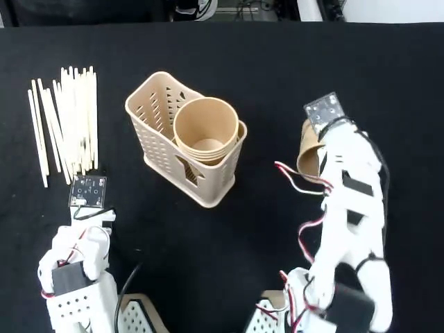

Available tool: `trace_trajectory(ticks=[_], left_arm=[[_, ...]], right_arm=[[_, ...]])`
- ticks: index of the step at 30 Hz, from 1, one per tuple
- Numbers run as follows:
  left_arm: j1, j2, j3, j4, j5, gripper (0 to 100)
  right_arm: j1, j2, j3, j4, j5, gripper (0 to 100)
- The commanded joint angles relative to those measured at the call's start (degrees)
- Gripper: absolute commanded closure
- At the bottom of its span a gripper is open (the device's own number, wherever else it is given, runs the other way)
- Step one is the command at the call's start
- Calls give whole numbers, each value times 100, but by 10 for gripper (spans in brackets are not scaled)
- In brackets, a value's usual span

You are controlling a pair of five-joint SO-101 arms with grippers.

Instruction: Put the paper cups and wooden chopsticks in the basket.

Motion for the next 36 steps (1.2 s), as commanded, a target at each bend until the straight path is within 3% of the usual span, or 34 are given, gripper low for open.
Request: trace_trajectory(ticks=[1,9,17,29,36], left_arm=[[22,-9,101,26,-26,967],[22,-9,101,26,-26,967],[22,-9,101,26,-26,967],[22,-9,101,26,-26,967],[22,-9,101,26,-26,967]], right_arm=[[88,-822,-57,598,-141,986],[-26,-2343,-2018,4369,-791,986],[-905,-2158,-5007,7446,-1618,986],[-3121,-1473,-8101,8897,-3174,986],[-4079,-593,-8796,9196,-3244,986]])
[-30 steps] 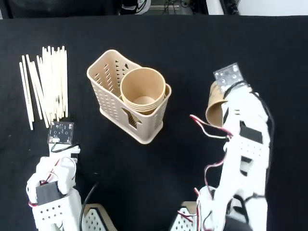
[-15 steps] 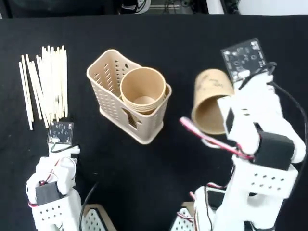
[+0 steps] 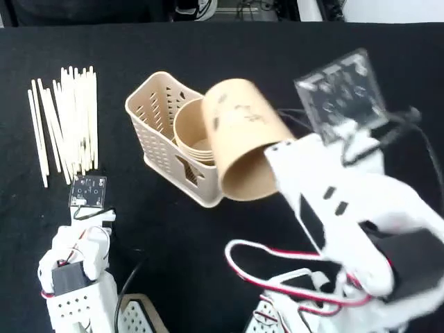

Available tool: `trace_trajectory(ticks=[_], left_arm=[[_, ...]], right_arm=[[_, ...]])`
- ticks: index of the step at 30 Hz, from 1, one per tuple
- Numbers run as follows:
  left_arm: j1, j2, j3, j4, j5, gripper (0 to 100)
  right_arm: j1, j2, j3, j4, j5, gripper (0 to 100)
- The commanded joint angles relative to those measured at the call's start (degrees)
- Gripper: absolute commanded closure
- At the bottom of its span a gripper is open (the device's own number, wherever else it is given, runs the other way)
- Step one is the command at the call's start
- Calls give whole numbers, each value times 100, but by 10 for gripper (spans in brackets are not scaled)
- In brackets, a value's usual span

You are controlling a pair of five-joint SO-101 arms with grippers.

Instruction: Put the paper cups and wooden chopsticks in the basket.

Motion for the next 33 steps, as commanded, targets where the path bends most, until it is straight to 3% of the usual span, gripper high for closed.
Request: trace_trajectory(ticks=[1,11,23,33], left_arm=[[22,-9,101,26,-26,967],[22,-9,101,26,-26,967],[22,-9,101,26,-26,967],[22,-9,101,26,-26,967]], right_arm=[[-264,629,-365,158,-35,986],[-334,2308,-602,211,-53,986],[202,2360,-31,237,-44,986],[-308,2360,409,237,105,983]])
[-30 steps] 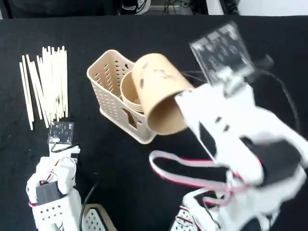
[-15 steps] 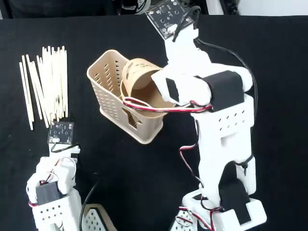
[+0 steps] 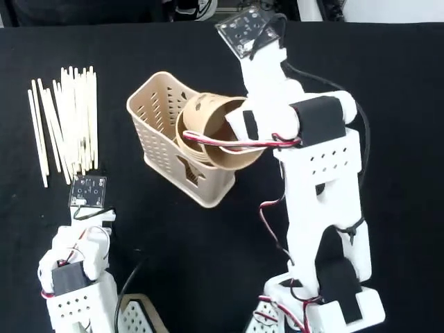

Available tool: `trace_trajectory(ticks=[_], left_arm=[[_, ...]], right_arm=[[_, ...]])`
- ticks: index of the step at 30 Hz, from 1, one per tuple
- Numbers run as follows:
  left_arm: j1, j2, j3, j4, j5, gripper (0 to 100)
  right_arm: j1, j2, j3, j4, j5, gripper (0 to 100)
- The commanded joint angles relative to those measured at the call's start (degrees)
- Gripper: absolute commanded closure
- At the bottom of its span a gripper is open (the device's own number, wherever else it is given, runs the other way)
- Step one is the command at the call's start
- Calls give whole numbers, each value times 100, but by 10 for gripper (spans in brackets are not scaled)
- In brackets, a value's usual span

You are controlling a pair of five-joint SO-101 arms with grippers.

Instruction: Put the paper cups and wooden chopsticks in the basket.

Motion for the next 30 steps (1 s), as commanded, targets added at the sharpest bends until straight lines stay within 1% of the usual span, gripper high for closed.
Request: trace_trajectory(ticks=[1,4,5,9,11,15,18,22,26,30], left_arm=[[22,-9,101,26,-18,967],[22,-9,101,26,-18,967],[22,-9,101,26,-18,967],[22,-9,101,26,-18,967],[22,-9,101,26,-18,967],[22,-9,101,26,-18,967],[22,-9,101,26,-18,967],[22,-9,101,26,-18,967],[22,-9,101,26,-18,967],[22,-9,101,26,-18,967]], right_arm=[[-299,4,-13,211,53,983],[-448,4,-22,211,62,966],[-457,4,-31,202,62,933],[-466,4,-409,202,123,737],[-475,4,-804,193,299,694],[-484,13,-1851,176,316,719],[-686,57,-2404,158,352,724],[-1011,163,-2334,-44,360,730],[-1029,418,-2097,-466,325,738],[-1029,514,-2088,-492,325,738]])
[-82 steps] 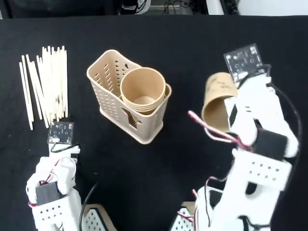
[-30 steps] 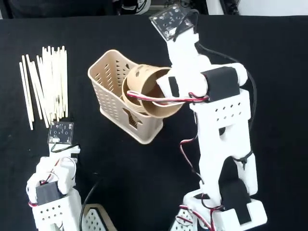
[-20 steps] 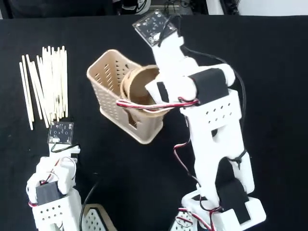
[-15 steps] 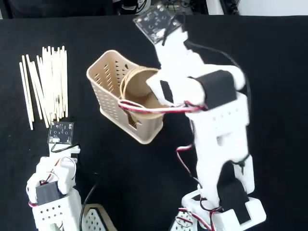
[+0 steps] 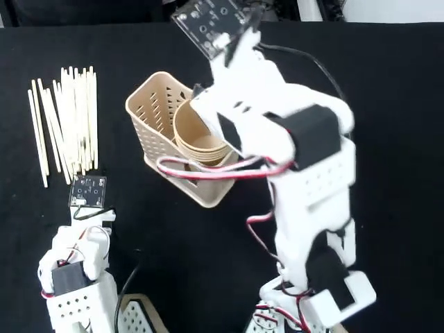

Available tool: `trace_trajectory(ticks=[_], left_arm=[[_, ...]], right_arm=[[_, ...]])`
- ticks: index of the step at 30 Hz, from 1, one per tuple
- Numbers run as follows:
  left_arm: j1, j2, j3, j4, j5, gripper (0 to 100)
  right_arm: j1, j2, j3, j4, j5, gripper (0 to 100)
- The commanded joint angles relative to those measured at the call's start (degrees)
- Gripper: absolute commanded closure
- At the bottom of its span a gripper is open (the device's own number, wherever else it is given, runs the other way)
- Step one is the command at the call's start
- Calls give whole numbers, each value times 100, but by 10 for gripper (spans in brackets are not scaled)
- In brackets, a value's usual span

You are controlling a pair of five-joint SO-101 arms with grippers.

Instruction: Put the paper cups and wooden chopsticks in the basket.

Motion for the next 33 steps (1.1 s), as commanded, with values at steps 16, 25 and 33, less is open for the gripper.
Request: trace_trajectory(ticks=[16,25,33], left_arm=[[22,-9,101,26,-18,967],[22,-9,101,26,-18,967],[22,-9,101,26,-18,967]], right_arm=[[1960,-2624,1596,554,888,738],[4088,-3556,6158,-1090,1257,776],[4105,-3591,8901,-3596,492,982]])
